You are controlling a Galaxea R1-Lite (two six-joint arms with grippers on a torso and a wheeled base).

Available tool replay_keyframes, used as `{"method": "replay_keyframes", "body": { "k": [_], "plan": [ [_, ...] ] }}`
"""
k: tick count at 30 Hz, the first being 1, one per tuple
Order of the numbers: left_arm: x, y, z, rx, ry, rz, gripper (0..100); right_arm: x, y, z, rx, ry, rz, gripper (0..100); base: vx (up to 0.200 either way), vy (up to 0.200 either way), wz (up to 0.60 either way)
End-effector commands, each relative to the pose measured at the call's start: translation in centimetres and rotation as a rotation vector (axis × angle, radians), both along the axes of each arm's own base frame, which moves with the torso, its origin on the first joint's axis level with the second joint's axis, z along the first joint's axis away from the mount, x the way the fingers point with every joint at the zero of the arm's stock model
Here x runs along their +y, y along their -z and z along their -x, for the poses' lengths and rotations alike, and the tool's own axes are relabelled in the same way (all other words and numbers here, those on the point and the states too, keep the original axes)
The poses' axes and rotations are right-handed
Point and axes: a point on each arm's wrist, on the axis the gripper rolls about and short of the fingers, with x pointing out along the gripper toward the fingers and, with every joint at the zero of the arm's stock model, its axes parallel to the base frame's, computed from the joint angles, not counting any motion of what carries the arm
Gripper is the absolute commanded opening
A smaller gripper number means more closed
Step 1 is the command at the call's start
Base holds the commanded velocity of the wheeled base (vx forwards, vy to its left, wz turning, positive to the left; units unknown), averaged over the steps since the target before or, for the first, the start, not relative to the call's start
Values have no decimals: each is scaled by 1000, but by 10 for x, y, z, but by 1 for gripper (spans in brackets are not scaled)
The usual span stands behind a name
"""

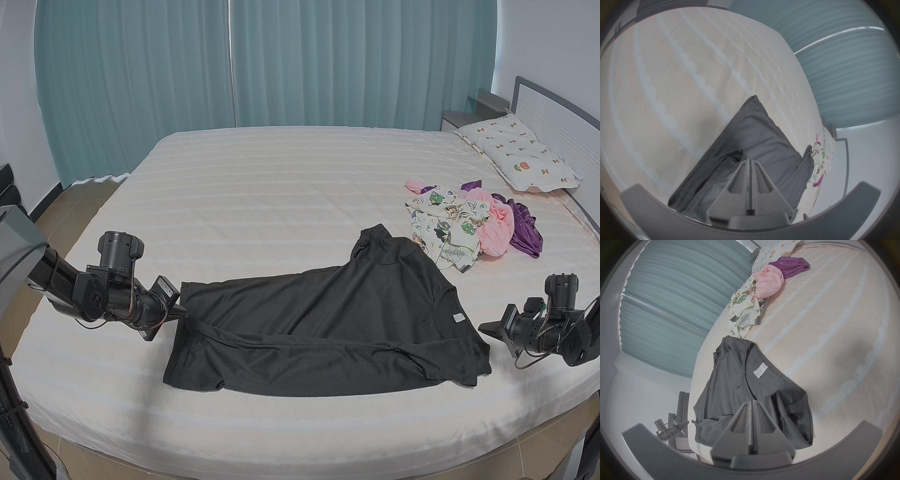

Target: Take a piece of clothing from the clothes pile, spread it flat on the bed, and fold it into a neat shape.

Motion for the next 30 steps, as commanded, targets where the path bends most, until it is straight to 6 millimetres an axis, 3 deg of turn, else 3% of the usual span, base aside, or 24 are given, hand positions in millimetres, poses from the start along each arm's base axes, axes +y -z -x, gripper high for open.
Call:
{"method": "replay_keyframes", "body": {
  "k": [1, 11, 12, 22, 30],
  "plan": [
    [4, 6, 1, 3, 46, -26, 0, 3, 0, 5, -4, -9, -1, 0, 0, 0, 0],
    [2, 17, -4, -54, 228, -187, 0, 5, 0, 6, -5, -16, 1, 0, 0, 0, 0],
    [2, 17, -4, -62, 240, -200, 100, 5, 0, 6, -5, -16, 1, 0, 0, 0, 0],
    [0, 21, -1, -150, 411, -229, 100, 7, 0, 5, -9, -37, -2, 0, 0, 0, 0],
    [-6, 23, -5, -187, 432, -239, 100, 8, 1, 5, -5, -41, -2, 0, 0, 0, 0]
  ]
}}
